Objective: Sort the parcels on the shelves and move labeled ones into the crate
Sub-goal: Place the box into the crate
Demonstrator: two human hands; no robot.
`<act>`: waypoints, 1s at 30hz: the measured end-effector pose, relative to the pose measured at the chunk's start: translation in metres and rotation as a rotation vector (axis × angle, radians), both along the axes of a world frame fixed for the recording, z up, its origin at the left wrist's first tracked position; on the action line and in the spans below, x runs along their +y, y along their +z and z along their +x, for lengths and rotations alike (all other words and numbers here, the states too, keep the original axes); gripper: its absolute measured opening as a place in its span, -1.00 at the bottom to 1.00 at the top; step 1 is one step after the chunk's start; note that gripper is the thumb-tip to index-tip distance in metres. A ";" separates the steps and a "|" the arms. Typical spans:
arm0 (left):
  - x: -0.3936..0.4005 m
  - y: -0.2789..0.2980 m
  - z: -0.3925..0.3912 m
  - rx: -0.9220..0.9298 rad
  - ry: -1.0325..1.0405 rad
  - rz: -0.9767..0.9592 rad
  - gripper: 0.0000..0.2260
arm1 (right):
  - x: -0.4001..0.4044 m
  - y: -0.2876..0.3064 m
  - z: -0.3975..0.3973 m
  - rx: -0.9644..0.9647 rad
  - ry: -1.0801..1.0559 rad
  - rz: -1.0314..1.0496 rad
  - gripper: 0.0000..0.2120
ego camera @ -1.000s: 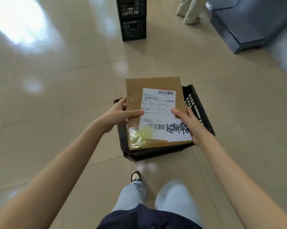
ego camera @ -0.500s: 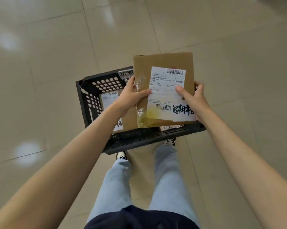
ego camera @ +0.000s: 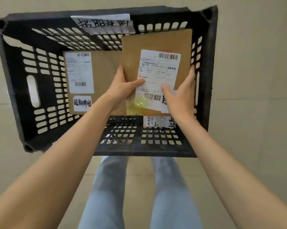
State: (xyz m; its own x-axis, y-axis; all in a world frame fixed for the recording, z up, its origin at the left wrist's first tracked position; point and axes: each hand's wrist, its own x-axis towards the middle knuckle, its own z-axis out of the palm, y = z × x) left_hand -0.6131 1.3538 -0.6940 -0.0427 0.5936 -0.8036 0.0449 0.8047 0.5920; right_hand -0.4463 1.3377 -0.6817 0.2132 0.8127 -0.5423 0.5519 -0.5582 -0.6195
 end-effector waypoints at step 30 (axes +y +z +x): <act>-0.088 0.129 -0.087 0.106 -0.173 0.273 -0.30 | -0.043 0.114 -0.074 -0.057 0.031 0.128 -0.11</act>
